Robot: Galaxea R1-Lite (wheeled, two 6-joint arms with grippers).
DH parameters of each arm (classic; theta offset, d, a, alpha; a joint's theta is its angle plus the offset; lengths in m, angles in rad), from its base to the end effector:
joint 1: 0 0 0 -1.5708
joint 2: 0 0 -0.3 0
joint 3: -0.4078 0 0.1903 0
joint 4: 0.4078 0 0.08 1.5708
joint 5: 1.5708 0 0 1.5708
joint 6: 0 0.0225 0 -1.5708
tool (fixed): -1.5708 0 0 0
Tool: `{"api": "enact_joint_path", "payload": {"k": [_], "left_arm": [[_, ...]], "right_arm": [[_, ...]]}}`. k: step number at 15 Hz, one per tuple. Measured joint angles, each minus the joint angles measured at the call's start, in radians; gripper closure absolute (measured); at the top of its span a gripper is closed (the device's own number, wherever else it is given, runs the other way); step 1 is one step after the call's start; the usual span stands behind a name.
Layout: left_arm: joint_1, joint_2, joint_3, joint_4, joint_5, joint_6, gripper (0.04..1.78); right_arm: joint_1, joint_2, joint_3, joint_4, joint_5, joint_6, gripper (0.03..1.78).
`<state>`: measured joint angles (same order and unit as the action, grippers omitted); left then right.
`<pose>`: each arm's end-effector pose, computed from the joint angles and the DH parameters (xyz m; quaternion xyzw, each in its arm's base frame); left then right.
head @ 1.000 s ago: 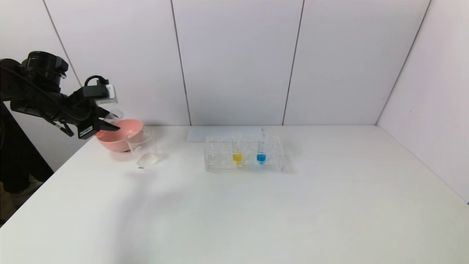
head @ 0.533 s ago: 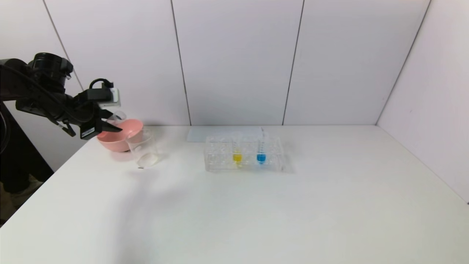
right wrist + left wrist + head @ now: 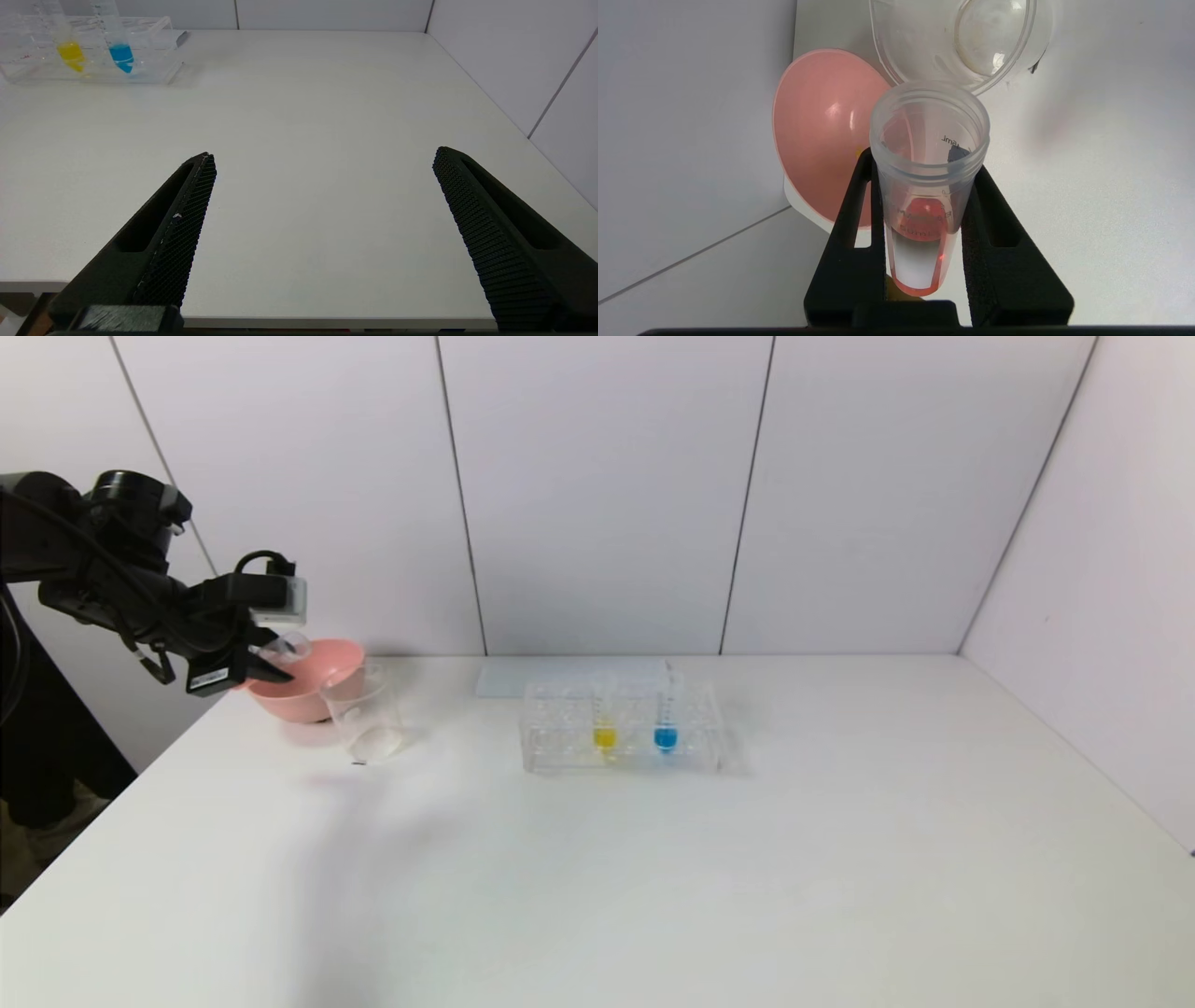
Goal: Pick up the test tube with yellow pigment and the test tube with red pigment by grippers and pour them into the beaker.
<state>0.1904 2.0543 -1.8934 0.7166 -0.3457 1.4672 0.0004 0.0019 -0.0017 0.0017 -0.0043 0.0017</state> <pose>0.3831 0.0661 0.2343 0.5207 0.2572 -0.3264 0.7457 -0.0228 -0.0001 0.0758 0.0008 0.0009 -0.0020 1.0000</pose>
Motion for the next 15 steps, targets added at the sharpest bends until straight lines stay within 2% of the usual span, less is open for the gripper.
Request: {"api": "enact_joint_path", "payload": {"k": [5,15], "left_arm": [[-0.009,0.012,-0.011,0.002,0.056,0.007,1.35],[-0.027,0.034,-0.048,0.04,0.089,0.022,1.35]], "right_arm": [[0.0,0.0,0.0,0.0,0.0,0.0,0.11],[0.0,0.0,0.0,0.0,0.001,0.0,0.11]]}}
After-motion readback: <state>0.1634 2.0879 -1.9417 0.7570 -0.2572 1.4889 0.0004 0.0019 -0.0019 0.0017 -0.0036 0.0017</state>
